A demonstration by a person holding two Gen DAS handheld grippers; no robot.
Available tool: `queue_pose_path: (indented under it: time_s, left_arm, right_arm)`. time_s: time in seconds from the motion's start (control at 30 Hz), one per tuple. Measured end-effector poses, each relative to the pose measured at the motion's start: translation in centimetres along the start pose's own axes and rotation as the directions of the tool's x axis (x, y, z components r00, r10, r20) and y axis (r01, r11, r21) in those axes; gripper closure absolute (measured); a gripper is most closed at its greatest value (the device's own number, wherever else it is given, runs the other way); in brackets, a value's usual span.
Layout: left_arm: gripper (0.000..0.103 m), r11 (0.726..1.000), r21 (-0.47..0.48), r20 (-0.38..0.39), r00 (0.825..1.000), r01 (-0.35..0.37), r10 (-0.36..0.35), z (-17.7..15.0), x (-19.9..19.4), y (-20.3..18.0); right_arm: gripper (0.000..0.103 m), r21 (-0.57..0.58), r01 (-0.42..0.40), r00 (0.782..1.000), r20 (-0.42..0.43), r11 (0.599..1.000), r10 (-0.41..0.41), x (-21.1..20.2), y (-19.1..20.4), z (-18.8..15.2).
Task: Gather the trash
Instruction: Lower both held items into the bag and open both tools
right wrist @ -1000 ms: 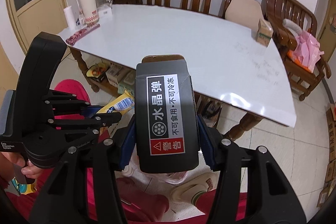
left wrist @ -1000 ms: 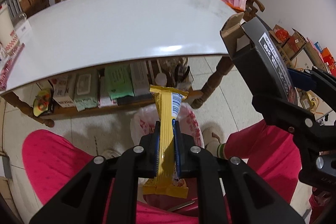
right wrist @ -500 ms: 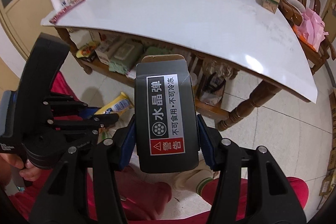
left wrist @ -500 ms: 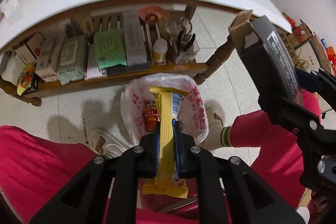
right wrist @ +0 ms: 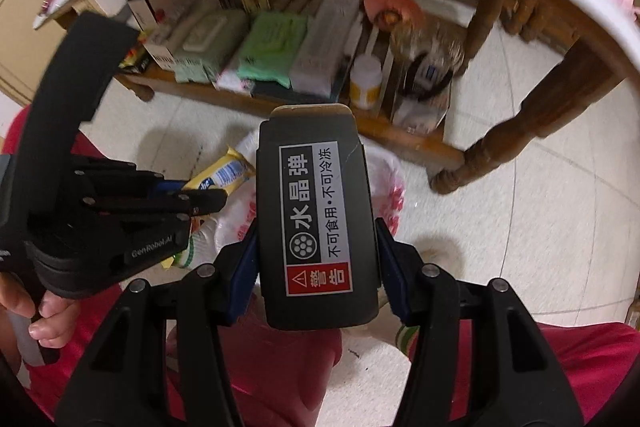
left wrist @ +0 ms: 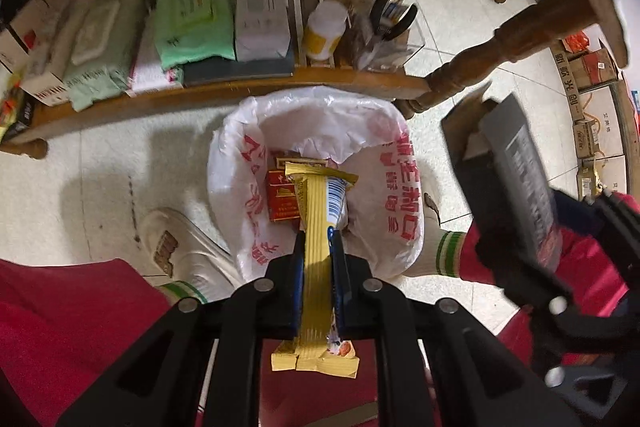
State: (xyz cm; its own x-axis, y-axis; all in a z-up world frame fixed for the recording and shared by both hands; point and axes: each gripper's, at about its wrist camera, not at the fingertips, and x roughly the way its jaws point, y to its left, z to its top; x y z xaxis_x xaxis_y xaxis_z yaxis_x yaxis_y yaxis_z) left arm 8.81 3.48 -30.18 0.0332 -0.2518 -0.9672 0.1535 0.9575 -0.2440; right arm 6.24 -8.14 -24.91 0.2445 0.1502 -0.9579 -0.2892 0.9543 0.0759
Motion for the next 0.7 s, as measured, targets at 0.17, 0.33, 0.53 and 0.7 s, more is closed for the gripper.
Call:
queue_pose_path:
  time_s: [0.17, 0.33, 0.53, 0.7]
  left_arm:
    - [0.091, 0.999, -0.028, -0.08, 0.997, 0.016, -0.018, 1.5, 3.6, 1.3]
    - [0.091, 0.998, -0.047, -0.136, 0.99, 0.032, -0.038, 2.7, 6.2, 2.0]
    - [0.091, 0.998, -0.054, -0.237, 0.97, 0.044, -0.056, 3.4, 10.3, 2.3]
    - [0.091, 0.999, -0.05, -0.287, 0.957, 0.019, -0.033, 3.6, 12.3, 2.4]
  right_arm:
    - [0.05, 0.029, -0.001, 0.997, -0.082, 1.0, 0.004, 4.3, -1.0, 0.5]
    - [0.05, 0.067, -0.009, 0.988, -0.151, 0.998, 0.019, 7.4, -2.1, 0.5]
    - [0.05, 0.075, -0.006, 0.976, -0.218, 0.997, 0.023, 10.4, -2.7, 0.3]
    - [0.05, 0.094, -0.013, 0.966, -0.255, 0.995, 0.037, 12.3, -3.2, 0.4]
